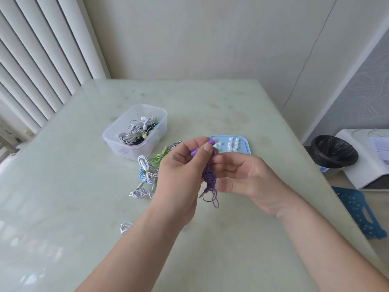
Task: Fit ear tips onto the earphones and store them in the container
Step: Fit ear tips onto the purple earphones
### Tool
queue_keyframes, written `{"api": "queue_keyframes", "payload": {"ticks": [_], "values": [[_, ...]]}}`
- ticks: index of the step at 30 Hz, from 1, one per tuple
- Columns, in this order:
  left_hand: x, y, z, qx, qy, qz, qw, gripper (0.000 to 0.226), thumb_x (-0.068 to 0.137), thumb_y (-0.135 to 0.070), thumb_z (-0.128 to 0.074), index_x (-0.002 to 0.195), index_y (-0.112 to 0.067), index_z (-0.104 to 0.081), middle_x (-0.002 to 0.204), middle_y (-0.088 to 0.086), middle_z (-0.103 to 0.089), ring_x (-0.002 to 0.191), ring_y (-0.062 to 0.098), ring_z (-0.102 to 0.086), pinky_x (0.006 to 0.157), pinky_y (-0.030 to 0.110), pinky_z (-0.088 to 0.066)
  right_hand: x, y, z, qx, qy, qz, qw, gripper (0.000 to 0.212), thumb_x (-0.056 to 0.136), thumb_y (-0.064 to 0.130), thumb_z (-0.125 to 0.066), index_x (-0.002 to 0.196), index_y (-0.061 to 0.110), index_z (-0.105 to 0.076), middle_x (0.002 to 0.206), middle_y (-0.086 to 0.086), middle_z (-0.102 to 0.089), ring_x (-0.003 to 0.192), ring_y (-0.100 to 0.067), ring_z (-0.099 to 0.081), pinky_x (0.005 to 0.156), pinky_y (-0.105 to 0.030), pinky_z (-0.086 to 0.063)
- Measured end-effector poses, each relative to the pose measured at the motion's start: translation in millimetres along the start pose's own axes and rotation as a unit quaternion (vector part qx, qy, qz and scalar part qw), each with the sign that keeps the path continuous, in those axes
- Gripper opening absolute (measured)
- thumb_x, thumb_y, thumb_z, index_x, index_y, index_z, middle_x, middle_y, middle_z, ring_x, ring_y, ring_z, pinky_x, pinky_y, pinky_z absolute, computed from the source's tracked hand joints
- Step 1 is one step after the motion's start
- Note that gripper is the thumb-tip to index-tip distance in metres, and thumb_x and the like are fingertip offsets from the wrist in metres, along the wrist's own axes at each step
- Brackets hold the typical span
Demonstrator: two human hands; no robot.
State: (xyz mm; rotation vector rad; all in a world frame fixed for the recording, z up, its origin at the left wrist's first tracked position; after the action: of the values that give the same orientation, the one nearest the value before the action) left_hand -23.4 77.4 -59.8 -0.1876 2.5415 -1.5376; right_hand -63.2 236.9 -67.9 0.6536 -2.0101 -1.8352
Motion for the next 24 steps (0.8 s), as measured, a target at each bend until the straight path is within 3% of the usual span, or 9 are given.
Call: {"api": "queue_keyframes", "payload": {"ticks": [2, 4, 8, 10, 12, 16, 20, 21, 24], "values": [[-2, -14, 1, 0.022, -0.005, -0.013, 1.000, 0.010, 0.099, -0.011, -0.068, 0.103, -0.010, -0.077, 0.088, 0.009, -0.074, 0.079, 0.024, -0.068, 0.074, 0.041, -0.056, 0, 7, -12, -0.018, 0.031, -0.012, 0.999, 0.042, 0.080, -0.006, -0.080, 0.119, 0.003, -0.070, 0.104, -0.019, -0.073, 0.093, -0.029, -0.072, 0.084, -0.036, -0.057], [-5, -27, 8, 0.076, -0.019, -0.042, 0.996, 0.009, 0.099, -0.013, -0.068, 0.101, -0.015, -0.077, 0.086, 0.009, -0.076, 0.075, 0.024, -0.069, 0.065, 0.037, -0.057, 0, 17, -25, -0.011, 0.026, -0.019, 0.999, 0.030, 0.089, -0.004, -0.072, 0.119, 0.000, -0.070, 0.098, -0.026, -0.072, 0.084, -0.031, -0.069, 0.078, -0.038, -0.056], [-3, -39, 27, 0.218, -0.050, -0.083, 0.971, 0.009, 0.097, -0.014, -0.072, 0.096, -0.021, -0.077, 0.084, 0.007, -0.078, 0.079, 0.025, -0.077, 0.078, 0.045, -0.064, 12, 26, -33, 0.037, -0.087, -0.038, 0.995, 0.021, 0.092, 0.005, -0.071, 0.111, -0.001, -0.068, 0.091, -0.025, -0.071, 0.077, -0.031, -0.066, 0.071, -0.038, -0.058], [-4, -46, 34, 0.239, -0.051, -0.067, 0.967, 0.006, 0.096, -0.015, -0.073, 0.095, -0.019, -0.077, 0.083, 0.007, -0.077, 0.082, 0.025, -0.078, 0.073, 0.048, -0.066, 23, 30, -40, 0.036, -0.119, -0.037, 0.992, 0.020, 0.090, 0.008, -0.074, 0.106, -0.004, -0.068, 0.087, -0.024, -0.071, 0.071, -0.028, -0.066, 0.066, -0.035, -0.059], [-2, -53, 37, 0.235, -0.040, -0.046, 0.970, 0.007, 0.098, -0.014, -0.070, 0.100, -0.013, -0.076, 0.087, 0.009, -0.076, 0.086, 0.019, -0.079, 0.069, 0.039, -0.066, 35, 34, -49, 0.034, -0.123, -0.035, 0.991, 0.023, 0.089, 0.011, -0.076, 0.104, -0.005, -0.068, 0.088, -0.025, -0.073, 0.070, -0.027, -0.067, 0.065, -0.034, -0.059], [17, -72, 50, 0.243, -0.039, -0.038, 0.969, 0.010, 0.100, -0.011, -0.067, 0.107, -0.010, -0.074, 0.092, 0.010, -0.080, 0.089, 0.020, -0.080, 0.081, 0.035, -0.064, 65, 40, -69, 0.029, -0.124, -0.028, 0.991, 0.023, 0.089, 0.014, -0.077, 0.103, -0.003, -0.072, 0.097, -0.027, -0.075, 0.079, -0.033, -0.069, 0.064, -0.033, -0.058], [52, -111, 73, 0.252, -0.076, -0.056, 0.963, 0.009, 0.097, -0.003, -0.070, 0.105, -0.003, -0.074, 0.086, 0.010, -0.080, 0.082, 0.020, -0.079, 0.071, 0.022, -0.062, 103, 51, -88, 0.009, -0.125, -0.036, 0.992, 0.023, 0.095, 0.020, -0.072, 0.114, 0.006, -0.071, 0.096, -0.015, -0.075, 0.074, -0.024, -0.068, 0.062, -0.034, -0.057], [62, -118, 81, 0.271, -0.094, -0.061, 0.956, 0.008, 0.097, -0.002, -0.069, 0.104, -0.003, -0.073, 0.087, 0.011, -0.080, 0.083, 0.022, -0.079, 0.072, 0.025, -0.064, 110, 52, -91, -0.013, -0.135, -0.035, 0.990, 0.026, 0.096, 0.022, -0.071, 0.119, 0.010, -0.068, 0.098, -0.012, -0.076, 0.074, -0.021, -0.069, 0.062, -0.035, -0.058], [94, -124, 105, 0.363, -0.117, -0.047, 0.923, 0.005, 0.095, -0.003, -0.069, 0.097, -0.006, -0.073, 0.092, 0.019, -0.079, 0.092, 0.038, -0.077, 0.088, 0.053, -0.063, 123, 51, -96, -0.048, -0.150, -0.036, 0.987, 0.028, 0.097, 0.021, -0.069, 0.124, 0.015, -0.064, 0.099, -0.010, -0.075, 0.074, -0.019, -0.070, 0.061, -0.035, -0.058]]}}
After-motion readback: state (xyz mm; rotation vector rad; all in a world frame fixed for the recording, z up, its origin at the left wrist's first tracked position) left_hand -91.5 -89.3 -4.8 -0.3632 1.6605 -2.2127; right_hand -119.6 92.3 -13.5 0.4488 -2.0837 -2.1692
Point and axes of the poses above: each hand's wrist, its own x-axis towards the middle knuckle, its own z-axis out of the back of the hand, y = z × x, the point moved 1 cm from there along x, towards the middle knuckle
